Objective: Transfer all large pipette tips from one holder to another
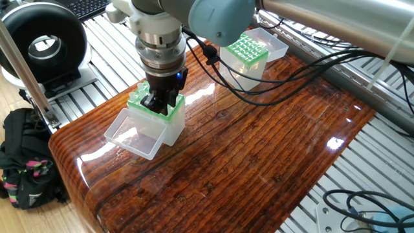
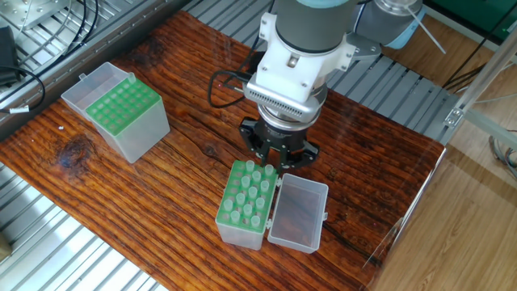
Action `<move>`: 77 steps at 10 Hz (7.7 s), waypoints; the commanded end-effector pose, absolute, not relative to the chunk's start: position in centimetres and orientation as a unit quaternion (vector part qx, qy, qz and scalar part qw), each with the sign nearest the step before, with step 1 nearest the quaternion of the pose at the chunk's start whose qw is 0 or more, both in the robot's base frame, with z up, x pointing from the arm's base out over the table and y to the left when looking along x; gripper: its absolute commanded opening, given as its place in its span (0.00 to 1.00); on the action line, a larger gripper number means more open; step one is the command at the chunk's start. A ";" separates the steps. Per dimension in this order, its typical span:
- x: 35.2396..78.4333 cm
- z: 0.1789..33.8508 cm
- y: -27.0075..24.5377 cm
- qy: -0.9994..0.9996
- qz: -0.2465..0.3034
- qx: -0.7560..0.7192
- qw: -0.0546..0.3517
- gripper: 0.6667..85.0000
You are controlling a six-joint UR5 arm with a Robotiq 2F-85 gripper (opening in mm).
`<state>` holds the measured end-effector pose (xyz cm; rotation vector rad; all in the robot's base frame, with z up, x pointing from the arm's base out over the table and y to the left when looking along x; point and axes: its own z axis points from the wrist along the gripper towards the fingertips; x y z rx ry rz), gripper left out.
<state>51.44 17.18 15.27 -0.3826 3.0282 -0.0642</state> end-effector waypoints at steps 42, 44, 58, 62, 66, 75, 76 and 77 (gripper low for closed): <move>51.6 17.1 17.2 0.992 -0.038 -0.115 0.031 0.00; 51.7 18.0 17.2 0.992 -0.037 -0.118 0.028 0.00; 51.6 24.2 17.0 0.989 -0.022 -0.144 0.036 0.00; 51.3 25.1 17.3 0.989 -0.017 -0.144 0.039 0.00; 50.6 25.8 17.2 0.989 -0.016 -0.145 0.034 0.00; 50.1 25.9 16.4 0.988 -0.031 -0.150 0.025 0.00; 50.4 25.9 16.4 0.987 -0.032 -0.152 0.030 0.00; 50.7 25.9 16.5 0.987 -0.031 -0.154 0.037 0.00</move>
